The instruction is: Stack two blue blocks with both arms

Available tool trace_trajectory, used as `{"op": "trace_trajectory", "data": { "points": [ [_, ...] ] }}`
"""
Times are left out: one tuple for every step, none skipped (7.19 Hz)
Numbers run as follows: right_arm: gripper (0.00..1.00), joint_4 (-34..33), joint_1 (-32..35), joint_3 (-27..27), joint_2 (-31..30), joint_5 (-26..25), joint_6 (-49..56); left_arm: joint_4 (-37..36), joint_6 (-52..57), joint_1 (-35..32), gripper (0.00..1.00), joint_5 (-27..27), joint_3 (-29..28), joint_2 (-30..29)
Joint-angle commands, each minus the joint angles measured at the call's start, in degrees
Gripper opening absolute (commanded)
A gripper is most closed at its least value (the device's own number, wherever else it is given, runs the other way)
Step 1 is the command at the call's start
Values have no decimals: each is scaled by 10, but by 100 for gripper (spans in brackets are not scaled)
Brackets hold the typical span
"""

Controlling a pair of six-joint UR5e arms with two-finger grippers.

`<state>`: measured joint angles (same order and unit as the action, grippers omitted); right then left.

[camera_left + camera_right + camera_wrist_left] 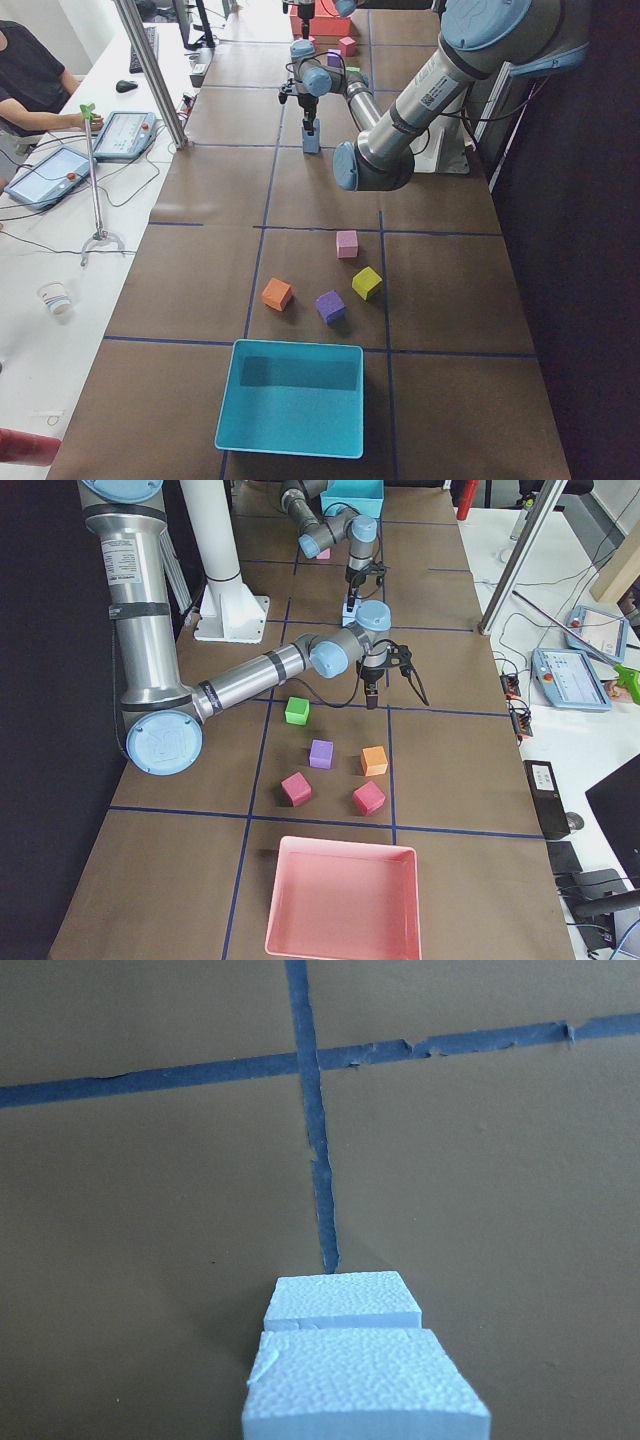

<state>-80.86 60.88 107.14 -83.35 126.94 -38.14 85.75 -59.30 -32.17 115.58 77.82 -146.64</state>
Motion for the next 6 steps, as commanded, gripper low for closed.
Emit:
{"op": "trace_trajectory", "data": {
  "points": [
    [100,0,-1,-2,0,0,0,5,0,0,21,0,-4,0],
    [100,0,-1,-3,0,0,0,6,0,0,23,0,-4,0],
    [100,0,-1,-3,0,0,0,12,-1,0,40,0,-5,0],
    [100,0,-1,-3,0,0,0,28,1,0,73,0,-5,3],
    [100,0,-1,-3,0,0,0,29,1,0,98,0,-4,3],
    [100,0,-1,-3,0,0,0,29,1,0,100,0,-4,3]
  ]
}}
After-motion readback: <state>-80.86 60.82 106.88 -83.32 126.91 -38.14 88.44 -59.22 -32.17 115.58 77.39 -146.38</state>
